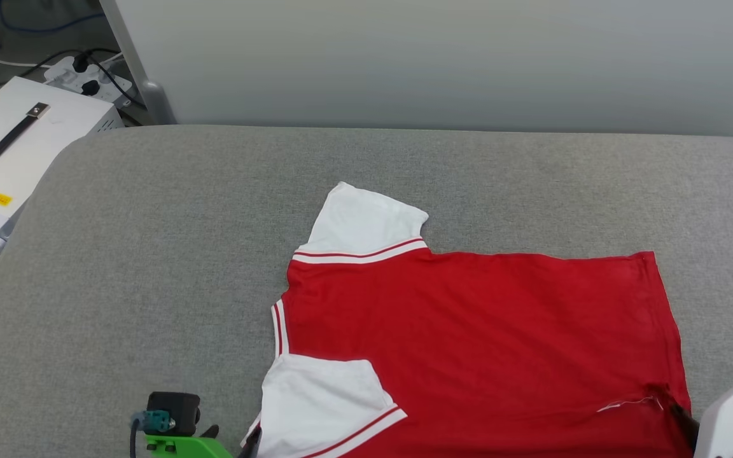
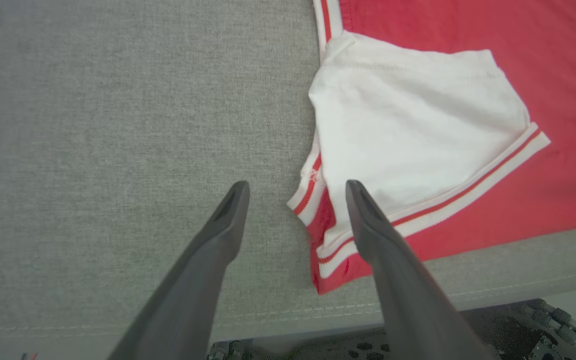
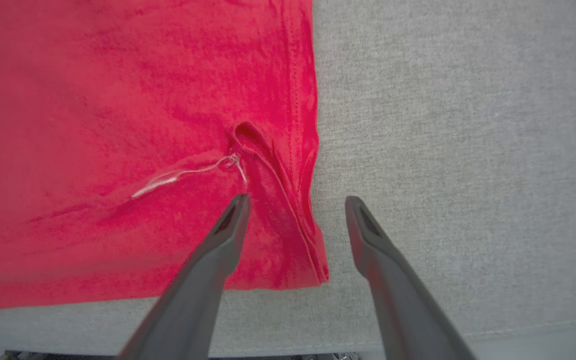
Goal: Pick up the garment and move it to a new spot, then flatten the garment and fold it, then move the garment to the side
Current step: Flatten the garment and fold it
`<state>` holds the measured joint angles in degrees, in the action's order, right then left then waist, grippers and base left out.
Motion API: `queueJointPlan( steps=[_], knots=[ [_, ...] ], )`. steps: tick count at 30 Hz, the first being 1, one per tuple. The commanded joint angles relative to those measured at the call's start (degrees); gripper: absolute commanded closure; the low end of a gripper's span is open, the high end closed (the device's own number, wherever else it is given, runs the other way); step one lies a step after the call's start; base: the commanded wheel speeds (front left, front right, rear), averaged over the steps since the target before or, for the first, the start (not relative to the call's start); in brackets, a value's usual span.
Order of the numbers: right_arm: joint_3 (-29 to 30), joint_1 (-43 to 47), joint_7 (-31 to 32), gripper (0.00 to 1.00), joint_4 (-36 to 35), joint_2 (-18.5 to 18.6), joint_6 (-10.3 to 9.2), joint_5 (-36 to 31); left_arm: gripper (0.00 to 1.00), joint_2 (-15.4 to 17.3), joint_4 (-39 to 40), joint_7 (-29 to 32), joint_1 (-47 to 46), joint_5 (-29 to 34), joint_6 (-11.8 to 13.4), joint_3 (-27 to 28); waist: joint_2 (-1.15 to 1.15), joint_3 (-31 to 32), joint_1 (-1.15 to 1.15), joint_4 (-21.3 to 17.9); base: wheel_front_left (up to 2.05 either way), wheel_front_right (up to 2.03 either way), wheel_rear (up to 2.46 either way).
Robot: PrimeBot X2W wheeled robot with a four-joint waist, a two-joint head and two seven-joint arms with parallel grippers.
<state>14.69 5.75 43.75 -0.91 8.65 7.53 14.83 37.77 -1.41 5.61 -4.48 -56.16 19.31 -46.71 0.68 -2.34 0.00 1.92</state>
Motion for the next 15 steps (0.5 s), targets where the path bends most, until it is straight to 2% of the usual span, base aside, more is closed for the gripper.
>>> queueJointPlan(
  steps=[1,4,10,15],
  knots=[
    [-0.37,-1.61,-2.23,0.0,-1.02,0.13,-0.04,0.84,0.0,-0.26,0.08,-1.5,-1.0,0.66,-0.27,0.77,-0.68,0.34,0.0,0.12,0.0,0.0,0.0],
    [-1.17,-3.29,-7.8,0.0,-2.83,0.82,-0.04,2.24,0.0,-0.38,0.42,-5.29,-1.84,1.88,-0.53,2.25,-0.68,0.82,0.0,0.19,0.0,0.0,0.0],
    [-5.83,-6.3,-21.55,0.0,-6.95,3.83,-0.04,4.18,0.0,-1.15,2.01,-16.94,-3.92,6.59,-0.82,5.81,-0.68,1.59,0.0,0.2,0.0,0.0,0.0],
    [-9.08,-6.63,-30.78,0.0,-8.61,5.12,-0.04,4.79,0.0,-2.38,3.42,-20.26,-4.38,12.2,0.01,8.41,-0.68,1.86,0.0,0.13,0.0,0.0,0.0]
  ],
)
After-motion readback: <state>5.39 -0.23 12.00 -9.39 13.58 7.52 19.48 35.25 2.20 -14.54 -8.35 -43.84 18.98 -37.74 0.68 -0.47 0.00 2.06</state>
